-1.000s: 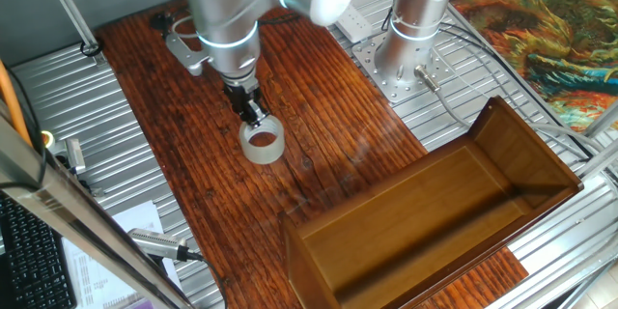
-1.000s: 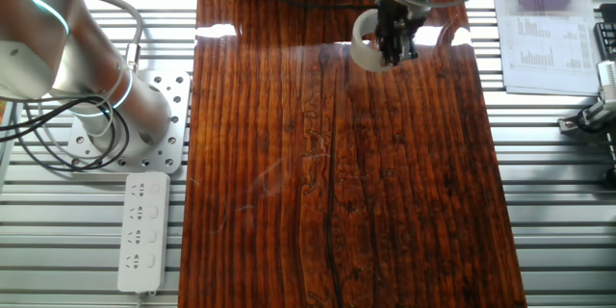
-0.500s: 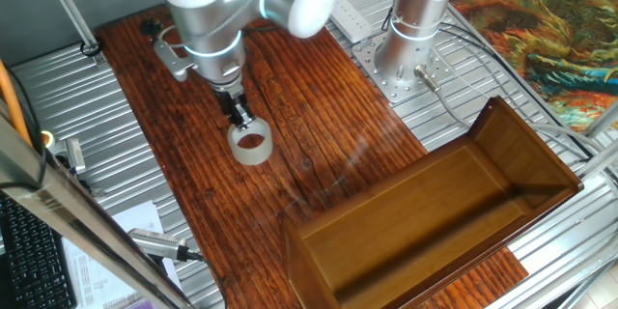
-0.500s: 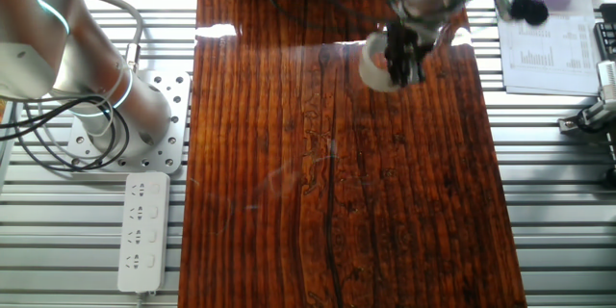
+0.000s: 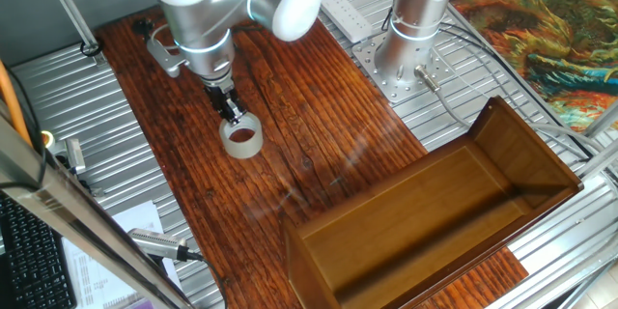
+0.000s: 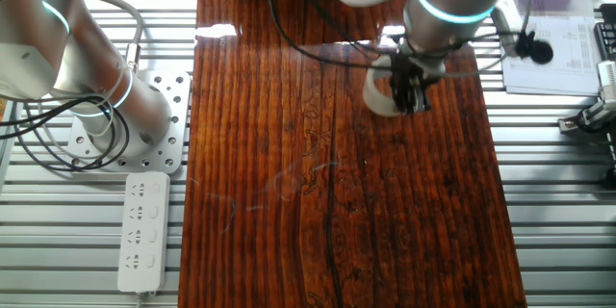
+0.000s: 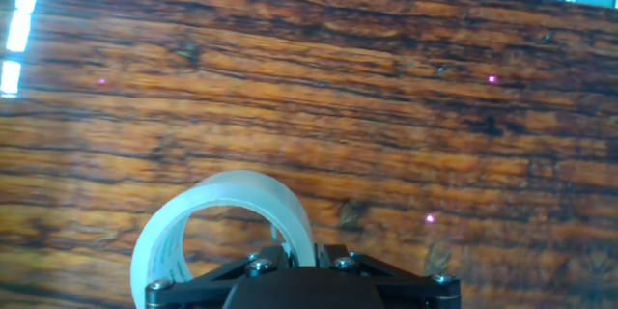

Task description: Take the object down from the shelf

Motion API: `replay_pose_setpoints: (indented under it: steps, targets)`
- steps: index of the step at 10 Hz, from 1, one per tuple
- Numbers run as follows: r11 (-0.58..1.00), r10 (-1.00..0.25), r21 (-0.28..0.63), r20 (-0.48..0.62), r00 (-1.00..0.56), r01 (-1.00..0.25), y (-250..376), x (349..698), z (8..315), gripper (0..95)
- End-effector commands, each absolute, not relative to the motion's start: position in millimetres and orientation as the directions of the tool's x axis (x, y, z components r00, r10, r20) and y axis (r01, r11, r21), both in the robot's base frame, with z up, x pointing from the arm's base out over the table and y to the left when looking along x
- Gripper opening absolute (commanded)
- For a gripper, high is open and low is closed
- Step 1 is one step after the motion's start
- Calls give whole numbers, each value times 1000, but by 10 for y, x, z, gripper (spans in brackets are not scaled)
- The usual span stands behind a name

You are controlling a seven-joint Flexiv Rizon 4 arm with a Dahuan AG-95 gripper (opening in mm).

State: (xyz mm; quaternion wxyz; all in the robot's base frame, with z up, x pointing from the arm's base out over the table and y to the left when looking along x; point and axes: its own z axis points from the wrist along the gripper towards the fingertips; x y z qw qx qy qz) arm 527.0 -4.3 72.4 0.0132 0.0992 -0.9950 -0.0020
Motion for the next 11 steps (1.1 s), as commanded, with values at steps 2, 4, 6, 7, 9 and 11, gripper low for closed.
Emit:
replay_pose_setpoints:
  steps: [2, 4, 6, 7, 9, 11]
  targets:
    - [980, -200, -1, 24, -980, -200, -71, 5256, 698, 0]
    - [980, -198, -2, 14, -980, -198, -82, 5262, 627, 0]
    - [981, -195, -7, 10, -981, -195, -90, 5266, 557, 0]
    - [981, -193, -6, 6, -981, -193, -92, 5266, 538, 0]
    - [982, -190, -8, 2, -982, -190, -95, 5266, 516, 0]
    - [982, -190, -7, 1, -982, -190, -96, 5266, 518, 0]
